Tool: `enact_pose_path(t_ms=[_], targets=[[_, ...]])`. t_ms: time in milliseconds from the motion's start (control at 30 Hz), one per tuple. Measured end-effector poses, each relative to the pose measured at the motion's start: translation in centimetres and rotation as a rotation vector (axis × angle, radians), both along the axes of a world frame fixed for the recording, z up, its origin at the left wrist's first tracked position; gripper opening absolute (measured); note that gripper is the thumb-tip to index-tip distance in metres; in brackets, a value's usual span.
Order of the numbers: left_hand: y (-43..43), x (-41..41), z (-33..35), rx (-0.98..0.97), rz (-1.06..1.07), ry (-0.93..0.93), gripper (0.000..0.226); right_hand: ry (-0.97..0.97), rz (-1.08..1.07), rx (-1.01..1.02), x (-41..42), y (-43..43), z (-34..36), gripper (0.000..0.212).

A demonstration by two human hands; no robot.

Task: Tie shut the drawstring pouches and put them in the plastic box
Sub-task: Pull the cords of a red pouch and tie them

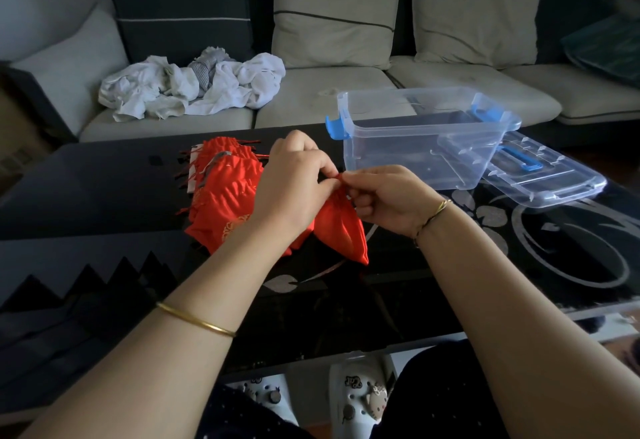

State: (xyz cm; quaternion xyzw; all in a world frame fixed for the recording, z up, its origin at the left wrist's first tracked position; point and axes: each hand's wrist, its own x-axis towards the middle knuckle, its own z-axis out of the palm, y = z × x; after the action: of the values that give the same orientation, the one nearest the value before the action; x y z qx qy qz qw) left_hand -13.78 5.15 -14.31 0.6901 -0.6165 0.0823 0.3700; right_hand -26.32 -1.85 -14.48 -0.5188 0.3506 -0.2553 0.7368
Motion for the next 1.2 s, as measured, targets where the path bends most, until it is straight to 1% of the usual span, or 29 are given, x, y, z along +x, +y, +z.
enact_pose_path(t_ms=[67, 100, 167, 200, 333, 367, 433, 533, 600, 633, 667, 700, 733, 833, 900, 967, 1067, 1167, 1200], targets=[[-0.2, 0.1, -0.1, 0.02, -0.005, -0.015, 0.006, 0.035, -0.013, -0.087, -0.3, 0.0, 0.1, 0.013], [-0.3, 0.2, -0.1, 0.027, -0.001, 0.009, 0.006, 0.095, -0.041, -0.182, -0.5, -0.2, 0.1, 0.011], [-0.3, 0.7, 0.0, 0.043, 0.016, 0.106, 0.006, 0.259, -0.133, -0.41, -0.9, -0.8, 0.0, 0.008], [-0.3, 0.9, 0.1, 0.058, 0.024, 0.149, 0.007, 0.292, -0.174, -0.469, -1.1, -1.2, -0.1, 0.007], [-0.4, 0.5, 0.0, 0.157, 0.015, 0.199, 0.011, 0.315, -0.23, -0.45, -1.4, -1.5, -1.3, 0.01], [-0.5, 0.2, 0.0, 0.193, 0.01, 0.246, 0.012, 0.34, -0.221, -0.464, -1.4, -1.4, -1.5, 0.01], [-0.6, -0.2, 0.1, 0.258, 0.001, 0.418, 0.014, 0.341, -0.173, -0.485, -1.5, -0.8, -1.5, 0.01], [-0.7, -0.3, 0.3, 0.26, -0.013, 0.693, 0.014, 0.345, -0.057, -0.434, -2.2, 0.0, -1.7, 0.042], [-0.9, -0.4, 0.5, 0.226, -0.013, 0.818, 0.01, 0.397, 0.008, -0.512, -2.1, 1.0, -2.2, 0.067], [-1.0, -0.6, 0.8, 0.219, -0.008, 0.865, 0.01, 0.416, 0.011, -0.557, -2.0, 1.5, -2.6, 0.075], [-1.2, -0.6, 1.0, 0.209, -0.004, 0.906, 0.011, 0.427, -0.025, -0.59, -1.8, 2.0, -2.9, 0.077], [-1.6, -0.8, 1.4, 0.192, -0.004, 0.942, 0.012, 0.447, -0.095, -0.613, -1.7, 2.3, -3.1, 0.073], [-1.9, -0.8, 1.7, 0.178, -0.009, 0.971, 0.013, 0.478, -0.177, -0.644, -1.6, 2.3, -3.2, 0.064], [-3.3, -1.0, 2.8, 0.184, -0.048, 1.024, 0.016, 0.591, -0.339, -0.781, -1.8, 1.9, -2.5, 0.029], [-4.6, -1.1, 3.8, 0.205, -0.082, 1.009, 0.017, 0.623, -0.394, -0.844, -2.1, 1.1, -1.1, 0.017], [-6.3, -0.8, 4.7, 0.177, -0.083, 0.916, 0.02, 0.648, -0.373, -0.876, -2.6, -0.1, 1.0, 0.014], [-9.2, 0.3, 5.6, 0.13, -0.018, 0.598, 0.027, 0.641, -0.342, -0.907, -3.2, -2.9, 5.1, 0.016], [-12.0, 1.1, 5.6, 0.291, 0.023, 0.31, 0.026, 0.567, -0.433, -0.914, -2.3, -7.2, 9.4, 0.024], [-12.7, 1.1, 5.7, 0.345, 0.039, 0.263, 0.022, 0.587, -0.459, -0.931, -1.7, -8.8, 10.5, 0.022]])
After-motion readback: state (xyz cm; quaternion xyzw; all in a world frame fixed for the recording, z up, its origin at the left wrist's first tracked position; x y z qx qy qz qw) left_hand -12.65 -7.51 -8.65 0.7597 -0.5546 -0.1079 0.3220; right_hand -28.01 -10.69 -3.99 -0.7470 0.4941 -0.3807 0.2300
